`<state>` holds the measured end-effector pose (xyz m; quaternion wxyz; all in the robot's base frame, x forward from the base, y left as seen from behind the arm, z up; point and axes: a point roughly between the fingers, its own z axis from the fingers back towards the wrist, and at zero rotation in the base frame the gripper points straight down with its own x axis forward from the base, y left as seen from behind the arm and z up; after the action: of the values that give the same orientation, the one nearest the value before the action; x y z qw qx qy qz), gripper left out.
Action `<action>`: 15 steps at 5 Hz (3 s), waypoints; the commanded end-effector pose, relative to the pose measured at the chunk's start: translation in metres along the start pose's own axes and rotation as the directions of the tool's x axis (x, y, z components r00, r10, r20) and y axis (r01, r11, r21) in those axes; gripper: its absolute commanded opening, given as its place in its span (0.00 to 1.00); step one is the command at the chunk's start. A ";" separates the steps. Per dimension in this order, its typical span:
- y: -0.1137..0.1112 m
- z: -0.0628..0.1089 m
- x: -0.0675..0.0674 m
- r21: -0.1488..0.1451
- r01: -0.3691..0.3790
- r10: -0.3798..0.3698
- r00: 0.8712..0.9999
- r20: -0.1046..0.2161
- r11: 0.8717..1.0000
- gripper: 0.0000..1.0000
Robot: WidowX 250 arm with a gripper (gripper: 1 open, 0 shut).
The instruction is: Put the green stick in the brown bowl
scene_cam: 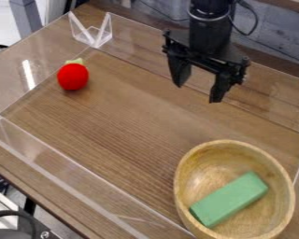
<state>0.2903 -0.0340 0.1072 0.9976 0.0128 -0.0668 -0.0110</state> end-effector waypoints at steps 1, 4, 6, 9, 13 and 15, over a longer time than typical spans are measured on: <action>0.006 0.009 0.018 0.012 -0.012 0.011 0.998 0.060 1.000 1.00; 0.019 -0.003 0.033 0.045 -0.030 0.028 0.998 0.056 0.999 1.00; 0.026 -0.010 0.044 0.064 -0.042 0.038 0.998 0.057 0.997 1.00; 0.028 -0.017 0.059 0.079 -0.053 0.049 0.997 0.055 0.995 1.00; 0.019 -0.035 0.054 0.066 -0.024 0.024 1.000 -0.013 0.998 1.00; 0.006 -0.045 0.040 0.041 0.030 -0.027 0.997 -0.066 0.999 1.00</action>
<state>0.3320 -0.0270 0.0569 0.9990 0.0360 -0.0158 -0.0222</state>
